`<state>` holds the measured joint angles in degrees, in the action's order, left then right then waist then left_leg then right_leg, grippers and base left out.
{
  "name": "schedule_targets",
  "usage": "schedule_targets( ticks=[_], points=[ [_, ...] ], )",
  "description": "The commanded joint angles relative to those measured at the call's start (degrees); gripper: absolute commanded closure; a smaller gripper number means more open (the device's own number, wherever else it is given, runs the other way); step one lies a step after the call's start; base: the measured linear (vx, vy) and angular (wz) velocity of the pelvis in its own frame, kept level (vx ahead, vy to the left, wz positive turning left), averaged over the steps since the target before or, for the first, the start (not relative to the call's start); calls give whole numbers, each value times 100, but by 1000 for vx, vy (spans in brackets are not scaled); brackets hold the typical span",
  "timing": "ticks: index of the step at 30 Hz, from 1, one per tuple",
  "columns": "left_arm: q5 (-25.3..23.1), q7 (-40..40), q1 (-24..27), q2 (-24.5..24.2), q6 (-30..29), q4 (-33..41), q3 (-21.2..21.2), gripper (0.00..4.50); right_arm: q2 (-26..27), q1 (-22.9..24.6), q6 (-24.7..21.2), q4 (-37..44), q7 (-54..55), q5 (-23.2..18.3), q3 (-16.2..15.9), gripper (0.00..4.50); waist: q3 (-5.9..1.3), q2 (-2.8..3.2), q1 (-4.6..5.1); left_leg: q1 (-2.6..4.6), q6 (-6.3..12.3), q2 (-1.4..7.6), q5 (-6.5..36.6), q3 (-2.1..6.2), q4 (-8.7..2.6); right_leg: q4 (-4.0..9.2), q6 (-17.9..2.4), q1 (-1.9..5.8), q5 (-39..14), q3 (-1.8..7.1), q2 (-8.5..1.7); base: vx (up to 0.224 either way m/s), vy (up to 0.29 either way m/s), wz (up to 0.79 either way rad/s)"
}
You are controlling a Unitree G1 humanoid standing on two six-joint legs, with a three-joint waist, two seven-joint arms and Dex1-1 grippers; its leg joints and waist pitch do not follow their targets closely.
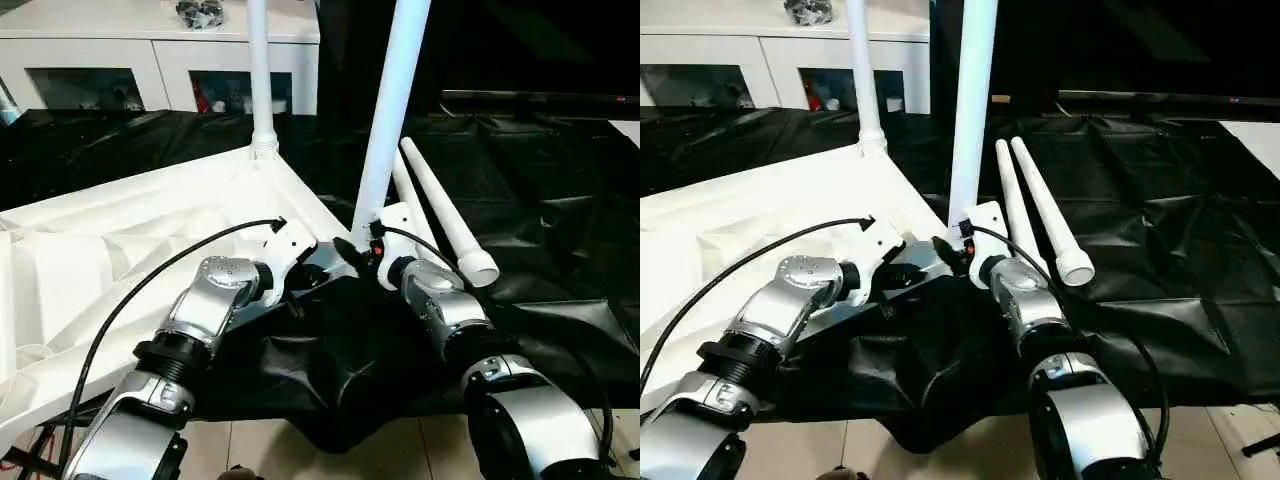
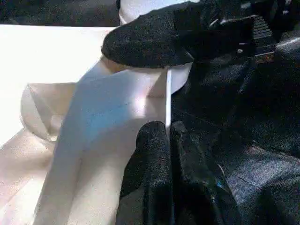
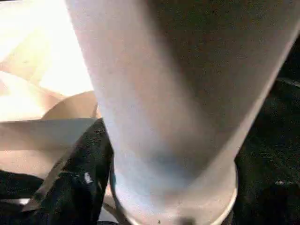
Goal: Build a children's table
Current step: Rotate leg to tighten
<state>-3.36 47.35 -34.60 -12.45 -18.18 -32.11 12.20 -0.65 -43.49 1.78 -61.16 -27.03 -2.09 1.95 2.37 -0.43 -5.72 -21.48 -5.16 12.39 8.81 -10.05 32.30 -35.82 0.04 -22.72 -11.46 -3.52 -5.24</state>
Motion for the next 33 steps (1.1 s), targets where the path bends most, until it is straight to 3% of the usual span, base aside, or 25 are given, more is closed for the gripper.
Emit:
schedule_targets(
  ticks=[1,6,10,12,18,20,28,33],
  points=[
    [237,268,24,154,390,284,125,450,378,11,-53,-206,-655,85,-399,73,-314,-5,2,65,12,69,1711,2,-383,521,-1032,206,-1421,207,-277,0,0,0],
    [386,806,198,-132,613,497,149,450,72,105,186,91,-1809,-34,-507,73,-326,-21,39,47,146,65,1450,-15,-362,493,-1123,235,-1101,210,-269,0,0,0],
    [536,1261,319,-292,641,719,191,450,-174,212,319,290,-2544,-45,-634,73,-338,-4,10,43,265,88,1239,-34,-336,437,-1276,245,-705,197,-246,0,0,0],
    [559,1593,396,-477,632,868,286,450,-441,356,222,569,-3420,-166,-752,73,-350,30,-22,37,322,101,1114,-38,-319,393,-1385,241,-458,185,-237,0,0,0],
    [590,1898,472,-651,663,950,329,450,-795,507,196,794,-4342,-67,-1039,73,-347,14,-84,56,312,108,1243,-50,-305,392,-1433,232,-514,185,-246,0,0,0],
    [589,1936,487,-680,668,965,325,450,-851,525,221,812,-4467,-31,-1085,73,-342,9,-90,50,314,106,1249,-50,-309,399,-1423,231,-563,186,-249,0,0,0],
    [623,2168,598,-822,603,1128,299,450,-964,637,66,1035,-4809,-89,-1139,148,-339,7,-105,55,287,111,1245,-46,-315,406,-1397,227,-674,188,-256,0,0,0],
    [618,1987,581,-736,512,1097,244,450,-838,661,-6,1018,-4469,-104,-1101,173,-343,14,-96,53,260,102,1244,-46,-313,401,-1408,228,-644,187,-251,0,0,0]
  ],
)
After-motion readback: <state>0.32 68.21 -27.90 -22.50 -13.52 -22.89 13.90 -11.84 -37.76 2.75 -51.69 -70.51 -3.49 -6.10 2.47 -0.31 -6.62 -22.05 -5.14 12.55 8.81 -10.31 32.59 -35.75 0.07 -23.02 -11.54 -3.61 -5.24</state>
